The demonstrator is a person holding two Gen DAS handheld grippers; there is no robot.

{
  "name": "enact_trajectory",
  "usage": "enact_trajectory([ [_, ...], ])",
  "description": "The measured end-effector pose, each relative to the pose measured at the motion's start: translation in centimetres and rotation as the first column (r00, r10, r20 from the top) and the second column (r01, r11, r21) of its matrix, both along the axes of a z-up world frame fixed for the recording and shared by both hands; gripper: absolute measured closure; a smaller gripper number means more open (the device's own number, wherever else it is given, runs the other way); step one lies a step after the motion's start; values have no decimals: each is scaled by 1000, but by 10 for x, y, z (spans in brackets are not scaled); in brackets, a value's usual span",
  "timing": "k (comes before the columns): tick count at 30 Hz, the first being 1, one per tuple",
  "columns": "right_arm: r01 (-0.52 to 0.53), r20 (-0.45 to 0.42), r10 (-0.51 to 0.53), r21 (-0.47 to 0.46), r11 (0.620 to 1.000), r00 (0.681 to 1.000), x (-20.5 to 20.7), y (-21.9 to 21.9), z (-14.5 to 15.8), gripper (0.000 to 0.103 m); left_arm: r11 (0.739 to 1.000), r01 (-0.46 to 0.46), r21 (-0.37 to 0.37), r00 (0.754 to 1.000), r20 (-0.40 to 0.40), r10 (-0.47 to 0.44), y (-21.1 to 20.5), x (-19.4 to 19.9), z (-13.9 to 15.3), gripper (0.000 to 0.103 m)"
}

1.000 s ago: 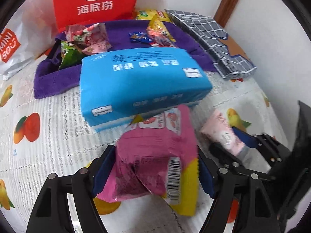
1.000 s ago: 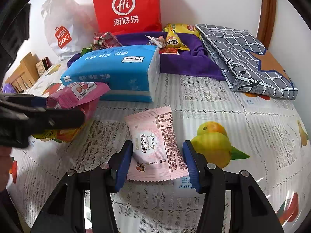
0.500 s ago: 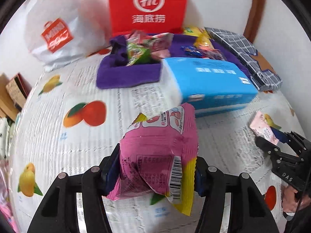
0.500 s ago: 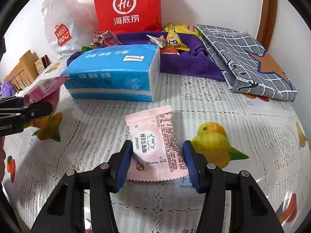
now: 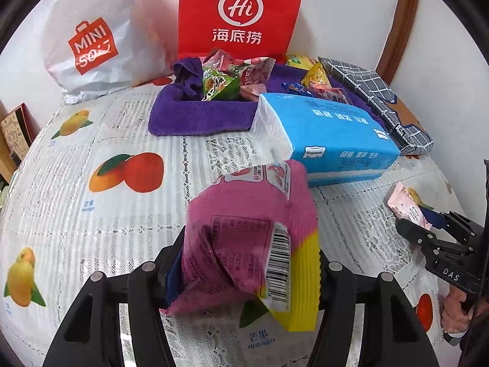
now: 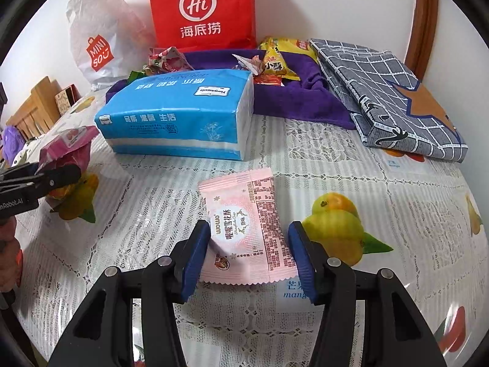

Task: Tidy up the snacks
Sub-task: 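Grasp the pink snack bag with the left tool while the right tool grasps the pink wrapper, then carry the pink bag and pink wrapper over the purple towel with both tools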

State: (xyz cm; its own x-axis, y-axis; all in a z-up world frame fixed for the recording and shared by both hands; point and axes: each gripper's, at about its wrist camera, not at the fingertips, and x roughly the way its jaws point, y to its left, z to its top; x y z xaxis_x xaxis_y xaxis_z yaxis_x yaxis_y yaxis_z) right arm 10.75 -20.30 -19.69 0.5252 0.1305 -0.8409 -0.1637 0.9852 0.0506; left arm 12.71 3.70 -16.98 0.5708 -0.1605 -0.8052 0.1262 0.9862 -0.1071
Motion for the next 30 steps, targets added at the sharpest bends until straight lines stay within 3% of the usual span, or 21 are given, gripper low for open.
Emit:
enact_trajectory([
  [4, 5, 0, -5, -5, 1000, 1000, 0, 1, 0, 49, 1000, 8, -1, 1000, -1, -8, 0, -1, 1, 47],
  [8, 5, 1, -5, -7, 1000, 1000, 0, 1, 0, 50, 999, 17, -48, 999, -32, -19, 4, 0, 5, 48],
  [15, 18, -4, -18, -17, 1000, 1000, -1, 2, 5, 52, 997, 43, -60, 999, -9, -44, 6, -6, 30, 48],
  [19, 38, 16, -38, 24, 999, 999, 3, 4, 26, 52, 996, 52, -68, 999, 16, -52, 5, -4, 51, 48],
  [30, -15, 140, 15, -1, 1000, 990, 26, 27, 94, 52, 990, 42, -132, 997, 68, -34, 0, 19, 102, 48],
])
